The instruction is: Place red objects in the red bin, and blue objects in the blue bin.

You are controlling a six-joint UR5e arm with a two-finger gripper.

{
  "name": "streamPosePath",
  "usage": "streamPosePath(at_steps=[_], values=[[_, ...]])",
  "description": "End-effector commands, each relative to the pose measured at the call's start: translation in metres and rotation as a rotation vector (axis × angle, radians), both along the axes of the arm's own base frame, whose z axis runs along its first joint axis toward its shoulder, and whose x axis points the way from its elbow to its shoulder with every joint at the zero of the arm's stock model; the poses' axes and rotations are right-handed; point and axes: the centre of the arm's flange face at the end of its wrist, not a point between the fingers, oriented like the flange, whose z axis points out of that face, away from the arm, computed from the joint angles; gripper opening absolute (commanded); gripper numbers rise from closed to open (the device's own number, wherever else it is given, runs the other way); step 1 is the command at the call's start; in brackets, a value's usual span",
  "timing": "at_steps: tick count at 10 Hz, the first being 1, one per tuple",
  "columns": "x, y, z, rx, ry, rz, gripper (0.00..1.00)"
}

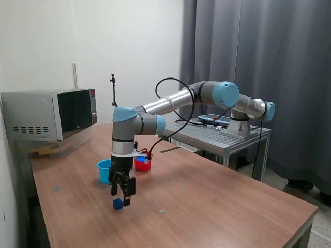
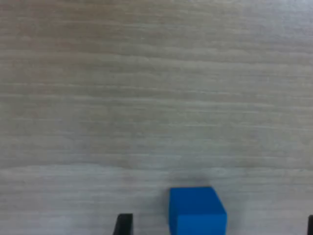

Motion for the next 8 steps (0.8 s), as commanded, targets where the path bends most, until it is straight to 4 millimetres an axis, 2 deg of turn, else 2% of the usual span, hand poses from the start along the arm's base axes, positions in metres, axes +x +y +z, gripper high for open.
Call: streamPosePath(at_steps=[1,4,8], values=[[0.000,0.004,0.000,-0.003,0.001,0.003,1.00],[0.000,0.004,-0.011,-0.001,-0.008,0.019,1.00],[-0.001,0.004,-0.010,0.000,-0.001,0.019,1.00]])
